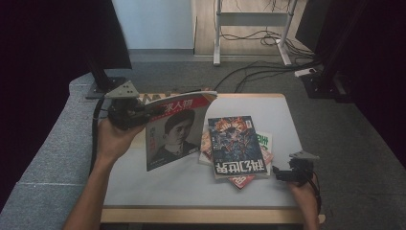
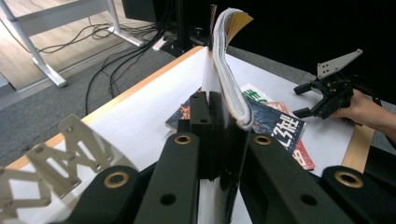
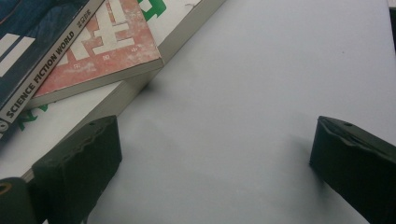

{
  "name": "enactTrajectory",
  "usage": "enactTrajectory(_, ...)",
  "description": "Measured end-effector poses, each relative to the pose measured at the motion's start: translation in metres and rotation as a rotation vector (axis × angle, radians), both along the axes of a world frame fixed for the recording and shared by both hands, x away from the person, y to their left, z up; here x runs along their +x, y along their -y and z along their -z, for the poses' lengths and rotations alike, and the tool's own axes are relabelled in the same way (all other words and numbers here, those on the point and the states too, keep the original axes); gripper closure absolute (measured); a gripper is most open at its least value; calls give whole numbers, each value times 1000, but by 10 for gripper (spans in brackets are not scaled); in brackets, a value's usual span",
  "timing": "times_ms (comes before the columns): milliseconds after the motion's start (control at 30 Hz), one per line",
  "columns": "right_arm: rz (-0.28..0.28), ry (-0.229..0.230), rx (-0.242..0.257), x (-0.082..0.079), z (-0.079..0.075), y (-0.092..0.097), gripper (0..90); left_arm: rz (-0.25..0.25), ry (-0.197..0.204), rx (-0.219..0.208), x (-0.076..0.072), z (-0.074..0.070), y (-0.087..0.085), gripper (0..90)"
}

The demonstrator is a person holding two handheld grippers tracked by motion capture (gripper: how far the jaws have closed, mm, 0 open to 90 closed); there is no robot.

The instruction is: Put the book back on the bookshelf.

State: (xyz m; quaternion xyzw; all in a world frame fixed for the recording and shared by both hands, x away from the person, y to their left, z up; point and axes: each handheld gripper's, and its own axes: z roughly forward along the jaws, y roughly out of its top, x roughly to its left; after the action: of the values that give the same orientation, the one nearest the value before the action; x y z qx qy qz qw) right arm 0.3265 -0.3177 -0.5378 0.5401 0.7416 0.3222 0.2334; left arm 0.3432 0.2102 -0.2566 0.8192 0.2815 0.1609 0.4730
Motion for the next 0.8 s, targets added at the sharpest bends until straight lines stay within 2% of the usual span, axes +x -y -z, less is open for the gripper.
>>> enactTrajectory(567,-1,2,-2,0,0,0,19,-95,-1,-17,-19,-3,-54,867)
enactTrajectory(800,-1,5,-3,0,0,0,22,-138,12,-16,-25,-4,-69,867)
